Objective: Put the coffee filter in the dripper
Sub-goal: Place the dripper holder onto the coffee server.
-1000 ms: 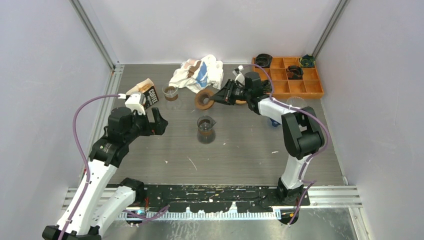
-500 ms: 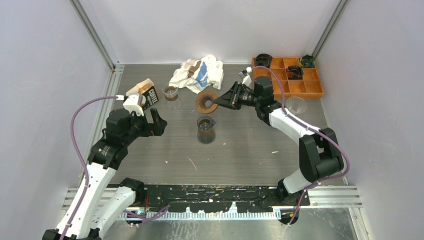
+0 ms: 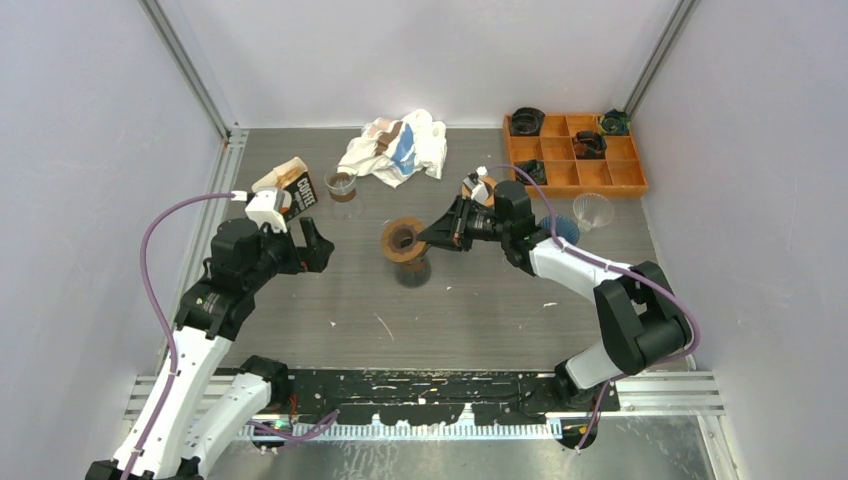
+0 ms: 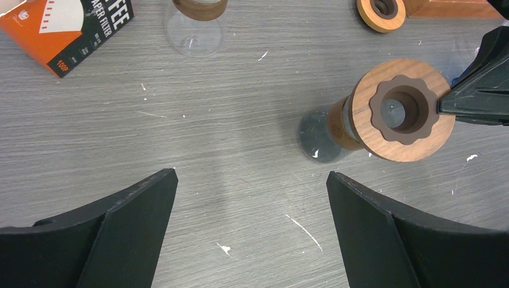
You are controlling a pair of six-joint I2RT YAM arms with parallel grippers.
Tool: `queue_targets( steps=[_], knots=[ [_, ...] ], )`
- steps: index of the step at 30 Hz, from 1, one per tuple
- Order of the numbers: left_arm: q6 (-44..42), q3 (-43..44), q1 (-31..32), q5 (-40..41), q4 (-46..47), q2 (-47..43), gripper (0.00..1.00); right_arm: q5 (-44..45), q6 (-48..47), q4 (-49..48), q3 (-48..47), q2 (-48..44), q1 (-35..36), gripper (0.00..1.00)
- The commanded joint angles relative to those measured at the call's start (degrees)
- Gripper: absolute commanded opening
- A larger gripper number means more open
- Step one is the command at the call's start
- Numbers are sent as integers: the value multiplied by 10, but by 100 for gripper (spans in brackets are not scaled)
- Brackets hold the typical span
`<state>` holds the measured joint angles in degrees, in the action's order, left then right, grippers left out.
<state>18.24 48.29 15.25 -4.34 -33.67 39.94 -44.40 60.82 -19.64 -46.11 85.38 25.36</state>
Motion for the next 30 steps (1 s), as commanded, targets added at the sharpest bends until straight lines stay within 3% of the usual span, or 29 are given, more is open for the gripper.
queue_targets(
  steps=[1, 20, 30],
  knots=[
    [6, 1, -4, -12, 24, -7, 99, 8, 18, -82, -2, -6, 7, 6],
    [7, 0, -6, -20, 24, 3, 99, 19, 11, -94, 28, 14, -1, 7],
    [7, 0, -9, -27, 25, 8, 99, 20, 11, -98, 36, 25, -8, 15]
  ],
)
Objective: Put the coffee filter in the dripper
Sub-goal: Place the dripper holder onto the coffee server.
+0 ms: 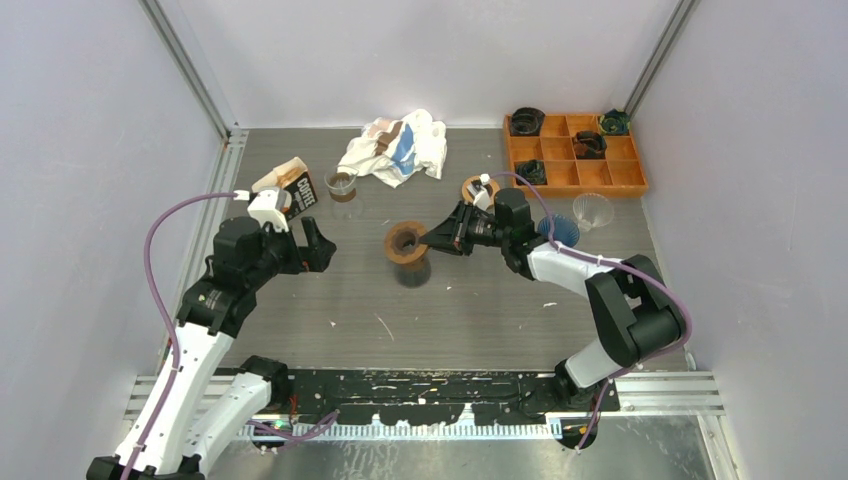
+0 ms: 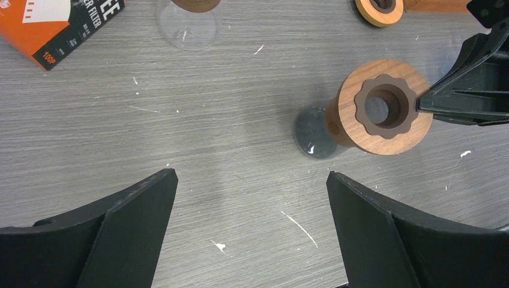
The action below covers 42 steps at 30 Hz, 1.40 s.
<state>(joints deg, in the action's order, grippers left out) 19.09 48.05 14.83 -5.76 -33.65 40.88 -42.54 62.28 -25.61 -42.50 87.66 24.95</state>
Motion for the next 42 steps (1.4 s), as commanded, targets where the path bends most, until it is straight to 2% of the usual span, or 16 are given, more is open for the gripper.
queue_targets(
  steps=[1, 5, 12, 22, 42],
  knots=[
    [-1, 2, -5, -12, 26, -1, 99, 1, -5, -38, 0, 3, -5, 16],
    [0, 2, -6, -14, 26, 0, 99, 2, -6, -36, 0, 4, -6, 28],
    [0, 2, -7, -15, 27, 0, 99, 7, -26, -5, -12, -3, -9, 39],
    [0, 2, -10, -18, 27, 2, 99, 16, -59, 39, -33, -10, -9, 49],
    [0, 2, -14, -25, 28, -3, 99, 93, -230, 281, -137, -55, -8, 67]
  ],
)
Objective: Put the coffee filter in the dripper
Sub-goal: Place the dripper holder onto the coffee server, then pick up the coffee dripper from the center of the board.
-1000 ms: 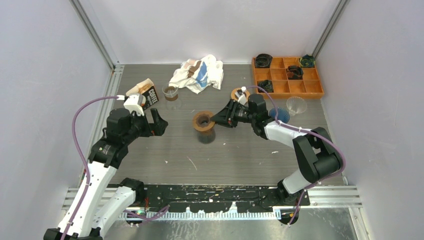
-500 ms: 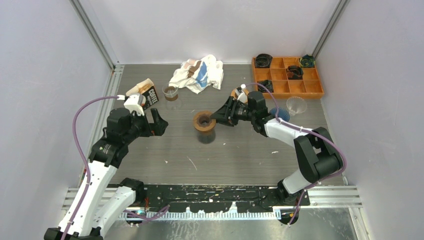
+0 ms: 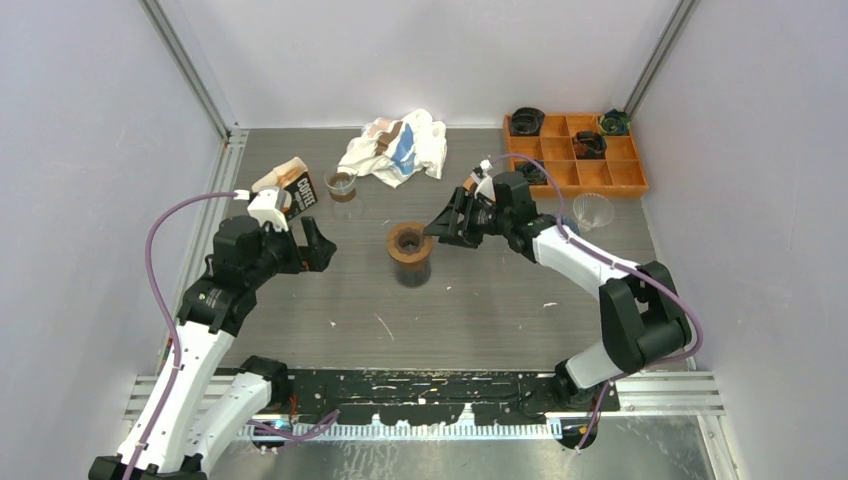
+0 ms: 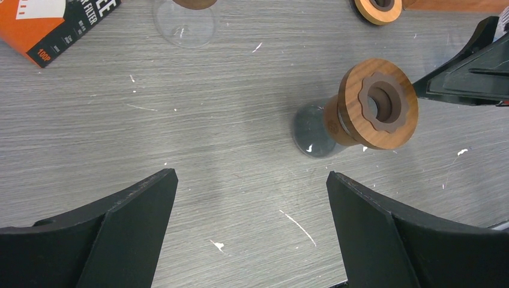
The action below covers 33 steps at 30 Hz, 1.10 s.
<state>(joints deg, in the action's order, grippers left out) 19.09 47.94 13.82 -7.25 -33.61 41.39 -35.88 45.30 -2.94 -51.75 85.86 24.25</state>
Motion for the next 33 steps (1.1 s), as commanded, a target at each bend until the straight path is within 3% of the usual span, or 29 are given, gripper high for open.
queue_targets(
  steps=[1, 11, 19, 25, 33],
  knots=[
    [0, 3, -3, -10, 28, -8, 99, 33, -71, 69, -50, -40, -1, 67],
    [0, 2, -3, -12, 29, -13, 99, 179, -180, 248, -114, -86, -3, 72],
    [1, 2, -3, -10, 28, -13, 99, 299, -228, 329, -119, -145, -43, 79],
    [2, 2, -4, -15, 29, -10, 99, 375, -232, 341, -92, -178, -115, 84],
    [2, 2, -3, -14, 29, -10, 99, 399, -220, 330, -60, -183, -215, 85]
  ],
)
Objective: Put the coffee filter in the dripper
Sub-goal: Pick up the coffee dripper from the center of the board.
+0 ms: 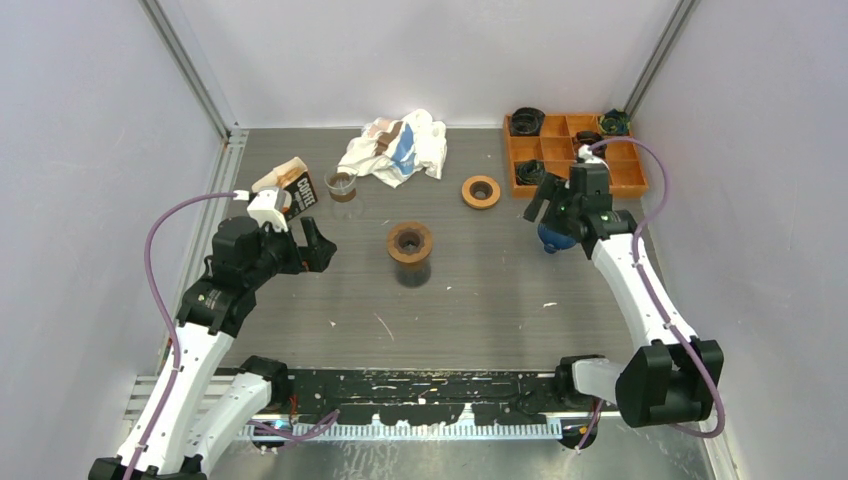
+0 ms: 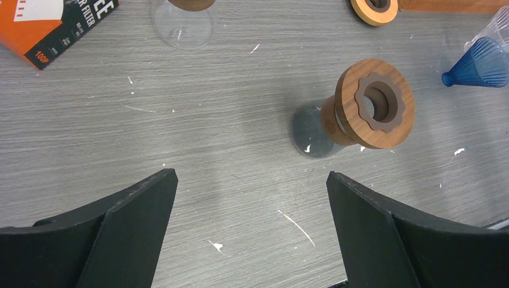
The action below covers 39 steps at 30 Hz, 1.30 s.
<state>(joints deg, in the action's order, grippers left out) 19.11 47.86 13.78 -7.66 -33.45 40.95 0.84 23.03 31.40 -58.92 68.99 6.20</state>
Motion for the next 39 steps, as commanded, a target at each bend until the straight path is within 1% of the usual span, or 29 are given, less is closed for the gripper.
queue_targets(
  steps=[1, 9, 13, 16, 23, 31, 39],
  knots=[
    [1, 3, -3, -10, 27, -5, 99, 31, 5, -17, 15, -14, -45, 85],
    [1, 2, -2, -11, 27, -4, 99, 48, 20, -59, 50, 4, -123, 84],
    [2, 2, -2, -13, 28, -4, 99, 32, 27, -93, 72, 19, -151, 81],
    [2, 2, -3, -14, 29, -4, 99, 5, 31, -111, 79, 37, -169, 78],
    [2, 1, -2, -18, 30, -3, 99, -8, 42, -141, 105, 69, -193, 69],
    [2, 1, -2, -20, 32, -2, 99, -18, 46, -164, 121, 87, -200, 53],
    [3, 0, -2, -22, 32, -2, 99, -22, 44, -169, 127, 92, -201, 30]
  ],
)
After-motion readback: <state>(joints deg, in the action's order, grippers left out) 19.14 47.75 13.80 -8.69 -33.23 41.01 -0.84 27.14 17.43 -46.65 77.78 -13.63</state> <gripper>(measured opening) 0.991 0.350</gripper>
